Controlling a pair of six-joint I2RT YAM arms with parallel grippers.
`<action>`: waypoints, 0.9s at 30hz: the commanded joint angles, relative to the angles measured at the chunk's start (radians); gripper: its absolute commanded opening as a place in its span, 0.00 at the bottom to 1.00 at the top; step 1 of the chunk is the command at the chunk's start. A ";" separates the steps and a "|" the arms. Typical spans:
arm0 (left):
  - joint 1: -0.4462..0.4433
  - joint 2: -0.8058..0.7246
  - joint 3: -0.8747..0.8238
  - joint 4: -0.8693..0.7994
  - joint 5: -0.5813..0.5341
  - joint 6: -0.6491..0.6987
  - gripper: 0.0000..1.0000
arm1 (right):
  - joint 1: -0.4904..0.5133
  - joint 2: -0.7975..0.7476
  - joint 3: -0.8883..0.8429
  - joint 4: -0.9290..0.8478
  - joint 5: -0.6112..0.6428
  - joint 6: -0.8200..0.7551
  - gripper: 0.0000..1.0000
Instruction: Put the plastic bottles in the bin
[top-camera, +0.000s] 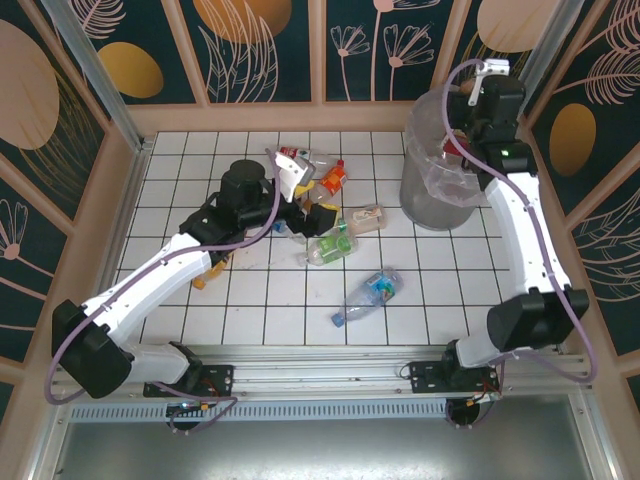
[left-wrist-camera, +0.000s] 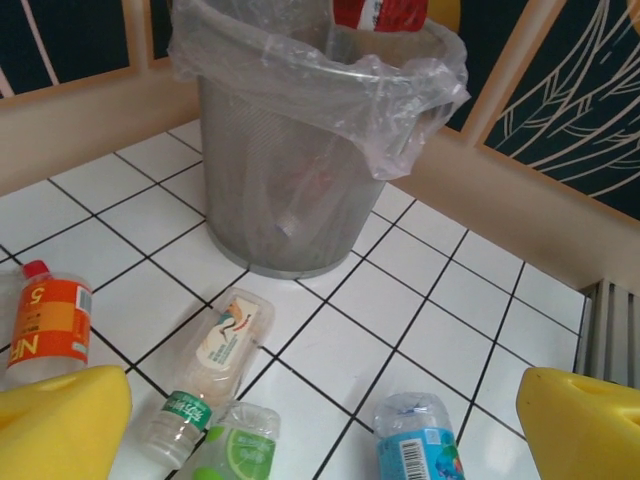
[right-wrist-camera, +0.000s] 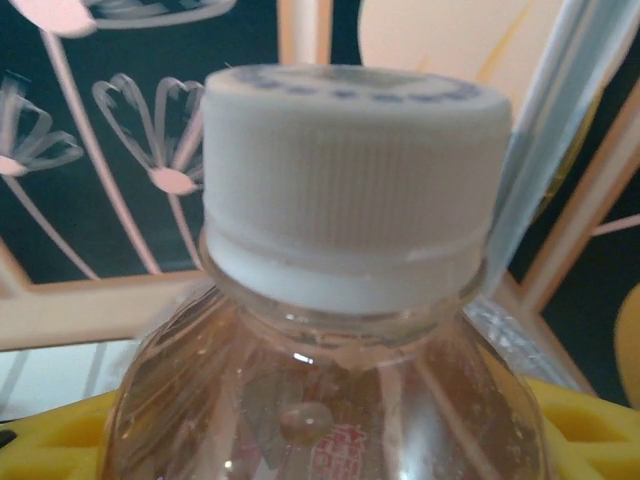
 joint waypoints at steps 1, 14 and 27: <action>0.018 0.005 -0.012 0.031 0.026 -0.001 0.99 | -0.015 0.070 0.071 -0.055 0.112 -0.067 0.67; 0.023 0.007 0.003 -0.028 0.000 0.006 0.99 | -0.046 0.268 0.155 -0.159 0.292 -0.091 0.68; 0.023 0.039 0.018 -0.056 0.047 0.030 0.99 | -0.112 0.322 0.095 -0.120 0.232 -0.106 0.70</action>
